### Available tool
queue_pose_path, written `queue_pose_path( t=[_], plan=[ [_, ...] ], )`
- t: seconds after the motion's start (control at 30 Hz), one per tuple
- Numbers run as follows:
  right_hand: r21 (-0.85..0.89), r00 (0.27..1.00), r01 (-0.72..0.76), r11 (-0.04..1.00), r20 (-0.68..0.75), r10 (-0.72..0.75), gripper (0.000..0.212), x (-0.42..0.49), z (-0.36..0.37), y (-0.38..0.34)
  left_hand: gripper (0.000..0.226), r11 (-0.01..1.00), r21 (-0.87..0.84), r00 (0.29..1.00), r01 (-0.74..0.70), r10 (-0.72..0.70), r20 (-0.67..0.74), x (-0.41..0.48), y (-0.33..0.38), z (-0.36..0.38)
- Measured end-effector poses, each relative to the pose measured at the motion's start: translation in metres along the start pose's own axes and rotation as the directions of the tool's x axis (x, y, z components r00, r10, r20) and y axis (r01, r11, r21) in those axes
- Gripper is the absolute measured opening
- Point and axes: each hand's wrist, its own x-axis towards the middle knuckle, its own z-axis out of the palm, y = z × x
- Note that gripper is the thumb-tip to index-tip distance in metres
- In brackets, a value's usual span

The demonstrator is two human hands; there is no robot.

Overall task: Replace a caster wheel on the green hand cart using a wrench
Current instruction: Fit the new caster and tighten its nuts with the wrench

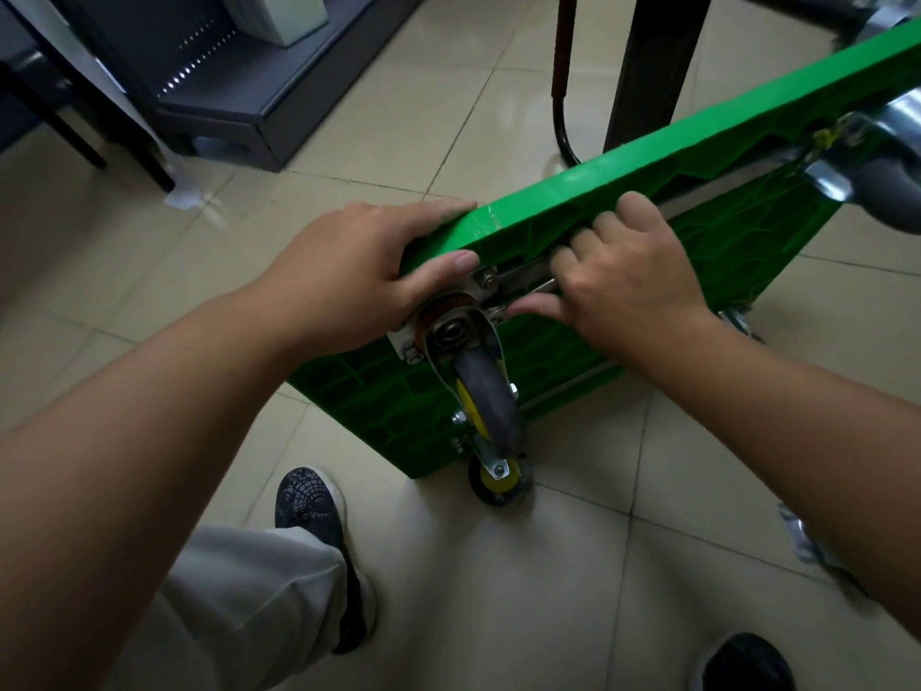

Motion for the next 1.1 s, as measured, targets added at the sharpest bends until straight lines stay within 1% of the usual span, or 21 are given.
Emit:
queue_pose_path(
  t=[0.07,0.13,0.2,0.27,0.4,0.53,0.63,0.73,0.83,1.0,1.1],
  plan=[
    [0.076,0.992,-0.117,0.99,-0.031,0.119,0.07,-0.012,0.007,-0.007,0.054,0.999,0.024,0.999,-0.036,0.037,-0.033,-0.001,0.0,0.001],
    [0.152,0.959,-0.276,0.949,-0.018,0.282,0.068,-0.031,0.013,-0.023,0.051,0.998,0.039,0.997,-0.056,0.058,-0.043,-0.003,0.002,0.003],
    [0.195,0.921,-0.382,0.904,-0.006,0.39,0.065,-0.042,0.021,-0.039,0.051,0.996,0.063,0.997,-0.056,0.059,-0.054,-0.004,0.001,0.004],
    [0.222,0.895,-0.434,0.873,-0.001,0.446,0.064,-0.045,0.026,-0.048,0.051,0.996,0.073,0.996,-0.056,0.06,-0.064,-0.003,0.001,0.005],
    [0.301,0.862,-0.482,0.823,-0.008,0.508,0.065,-0.05,0.034,-0.057,0.049,0.992,0.095,0.993,-0.077,0.085,-0.087,-0.004,0.003,0.007],
    [0.389,0.766,-0.611,0.689,0.069,0.64,0.067,-0.053,0.036,-0.08,0.051,0.989,0.122,0.992,-0.084,0.095,-0.085,-0.002,0.004,0.009],
    [0.381,0.726,-0.665,0.642,0.132,0.675,0.068,-0.052,0.035,-0.089,0.052,0.99,0.126,0.994,-0.067,0.077,-0.077,-0.001,0.004,0.008],
    [0.383,0.709,-0.681,0.623,0.136,0.691,0.068,-0.053,0.033,-0.091,0.053,0.989,0.138,0.995,-0.058,0.068,-0.069,-0.003,0.005,0.009],
    [0.408,0.709,-0.672,0.618,0.114,0.696,0.069,-0.053,0.032,-0.091,0.054,0.989,0.14,0.995,-0.057,0.067,-0.069,-0.004,0.007,0.009],
    [0.429,0.694,-0.692,0.58,0.173,0.699,0.072,-0.056,0.033,-0.093,0.055,0.985,0.163,0.995,-0.054,0.066,-0.074,-0.006,0.007,0.012],
    [0.445,0.701,-0.694,0.567,0.236,0.673,0.062,-0.053,0.027,-0.09,0.054,0.986,0.159,0.995,-0.053,0.065,-0.072,-0.004,0.006,0.01]
  ],
)
